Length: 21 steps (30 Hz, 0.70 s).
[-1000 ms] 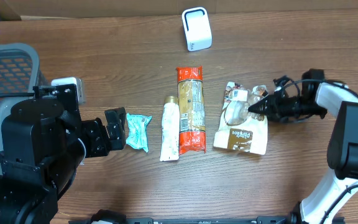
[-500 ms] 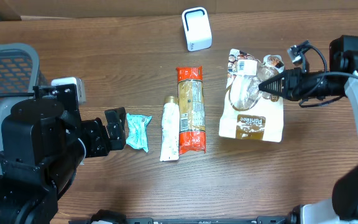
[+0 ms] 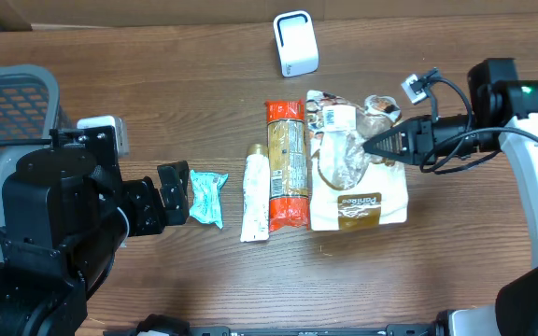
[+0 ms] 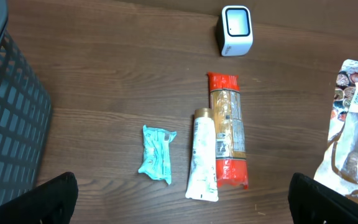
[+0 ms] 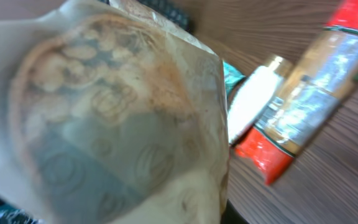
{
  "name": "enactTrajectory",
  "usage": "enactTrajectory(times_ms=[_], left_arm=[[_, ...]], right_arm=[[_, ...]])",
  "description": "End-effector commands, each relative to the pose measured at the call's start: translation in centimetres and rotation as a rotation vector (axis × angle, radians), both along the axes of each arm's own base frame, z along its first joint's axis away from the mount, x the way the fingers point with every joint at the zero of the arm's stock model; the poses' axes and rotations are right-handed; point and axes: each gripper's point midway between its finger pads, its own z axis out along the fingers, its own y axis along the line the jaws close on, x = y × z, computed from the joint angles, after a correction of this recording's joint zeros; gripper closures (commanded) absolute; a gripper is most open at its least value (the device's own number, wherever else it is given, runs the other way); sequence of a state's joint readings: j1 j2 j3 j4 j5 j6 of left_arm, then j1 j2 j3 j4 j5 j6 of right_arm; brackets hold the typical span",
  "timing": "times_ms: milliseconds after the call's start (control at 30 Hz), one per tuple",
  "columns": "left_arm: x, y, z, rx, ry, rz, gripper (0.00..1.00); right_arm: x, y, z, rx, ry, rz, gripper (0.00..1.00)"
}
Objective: Scan the item barcode
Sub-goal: 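Lift the brown bag up toward the white scanner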
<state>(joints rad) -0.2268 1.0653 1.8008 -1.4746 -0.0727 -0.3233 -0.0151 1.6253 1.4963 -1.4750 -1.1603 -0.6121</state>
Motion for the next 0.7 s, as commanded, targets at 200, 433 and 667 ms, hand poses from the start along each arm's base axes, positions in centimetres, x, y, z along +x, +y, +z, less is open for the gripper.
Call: enactTrajectory(times_ms=[200,433,667], left_arm=[[0.0,0.3,0.4,-0.005,-0.011,0.024,0.00],[0.0,0.3,0.4,-0.004,-0.011,0.023,0.00],[0.0,0.3,0.4,-0.004,-0.011,0.023,0.00]], right_arm=[[2.6,1.3,0.3,-0.185,0.035,-0.122,0.96],[11.0,0.0,3.4,-0.526,-0.262,-0.488,0.96],[18.4,-2.1,3.0,-0.986,-0.608,-0.843,0.96]])
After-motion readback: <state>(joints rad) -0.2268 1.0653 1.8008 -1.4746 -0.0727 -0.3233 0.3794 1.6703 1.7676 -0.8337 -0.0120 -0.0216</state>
